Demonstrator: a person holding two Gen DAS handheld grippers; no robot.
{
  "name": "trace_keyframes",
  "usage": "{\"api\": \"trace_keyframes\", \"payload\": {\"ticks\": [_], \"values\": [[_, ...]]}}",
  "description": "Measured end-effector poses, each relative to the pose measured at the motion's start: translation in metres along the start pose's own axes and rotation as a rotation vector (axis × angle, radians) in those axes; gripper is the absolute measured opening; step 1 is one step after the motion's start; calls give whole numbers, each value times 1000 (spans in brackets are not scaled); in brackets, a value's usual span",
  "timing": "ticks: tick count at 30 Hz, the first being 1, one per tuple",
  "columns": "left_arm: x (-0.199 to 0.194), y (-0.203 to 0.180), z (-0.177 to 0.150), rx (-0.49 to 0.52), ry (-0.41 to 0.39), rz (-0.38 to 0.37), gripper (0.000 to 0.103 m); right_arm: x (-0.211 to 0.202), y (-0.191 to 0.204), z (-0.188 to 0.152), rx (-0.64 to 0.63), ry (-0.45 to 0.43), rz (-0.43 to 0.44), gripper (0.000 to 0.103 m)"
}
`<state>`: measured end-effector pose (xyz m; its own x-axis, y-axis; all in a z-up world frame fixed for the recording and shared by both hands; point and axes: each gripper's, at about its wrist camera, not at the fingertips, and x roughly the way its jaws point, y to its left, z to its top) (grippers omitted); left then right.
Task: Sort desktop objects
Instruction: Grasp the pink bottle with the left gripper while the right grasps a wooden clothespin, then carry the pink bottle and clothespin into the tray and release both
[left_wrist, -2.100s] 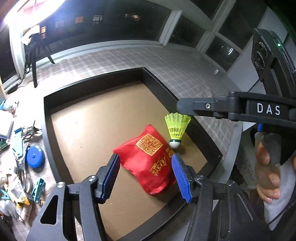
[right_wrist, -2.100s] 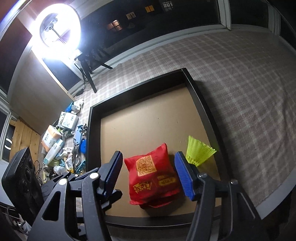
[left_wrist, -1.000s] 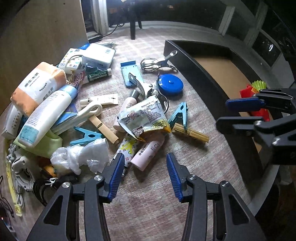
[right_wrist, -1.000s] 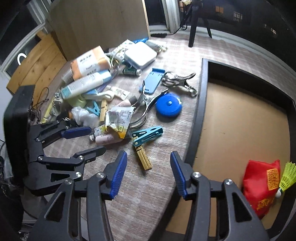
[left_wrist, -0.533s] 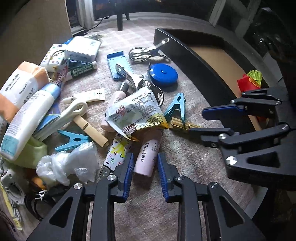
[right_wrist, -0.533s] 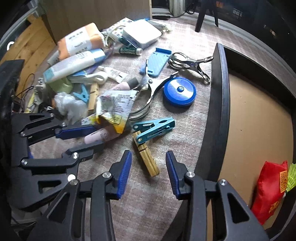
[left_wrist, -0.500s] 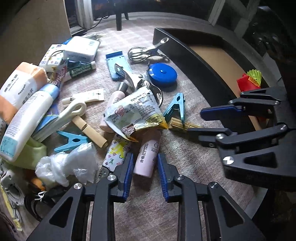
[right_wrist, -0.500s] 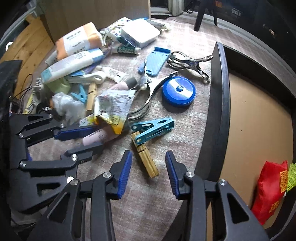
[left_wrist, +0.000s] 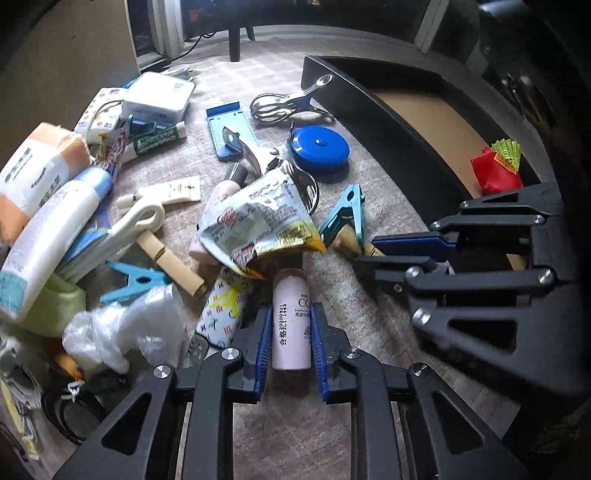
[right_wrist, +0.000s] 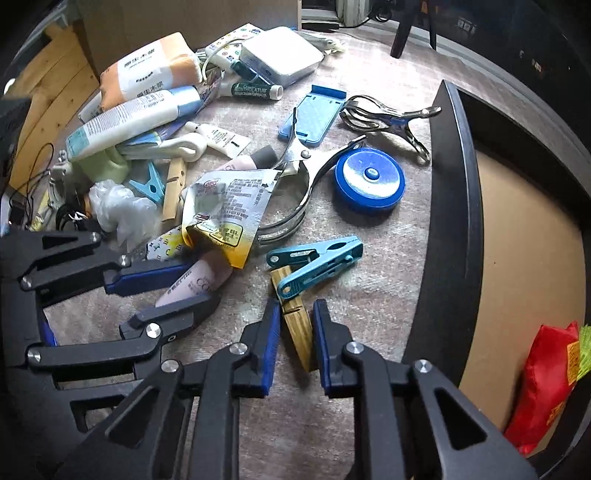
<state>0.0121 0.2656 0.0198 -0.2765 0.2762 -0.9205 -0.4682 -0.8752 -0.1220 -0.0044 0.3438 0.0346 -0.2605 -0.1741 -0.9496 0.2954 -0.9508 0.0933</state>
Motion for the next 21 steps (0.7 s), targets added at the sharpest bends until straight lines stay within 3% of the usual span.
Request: {"api": "trace_keyframes", "payload": {"ticks": [9, 13, 21], "values": [[-5, 25, -11, -137, -22, -27, 19, -11, -8, -18, 106, -47, 60, 13], [-13, 25, -14, -152, -35, -31, 19, -24, -14, -22, 127, -79, 67, 13], [-42, -10, -10, -160, -107, -49, 19, -60, -41, -36, 216, -184, 55, 13]]}}
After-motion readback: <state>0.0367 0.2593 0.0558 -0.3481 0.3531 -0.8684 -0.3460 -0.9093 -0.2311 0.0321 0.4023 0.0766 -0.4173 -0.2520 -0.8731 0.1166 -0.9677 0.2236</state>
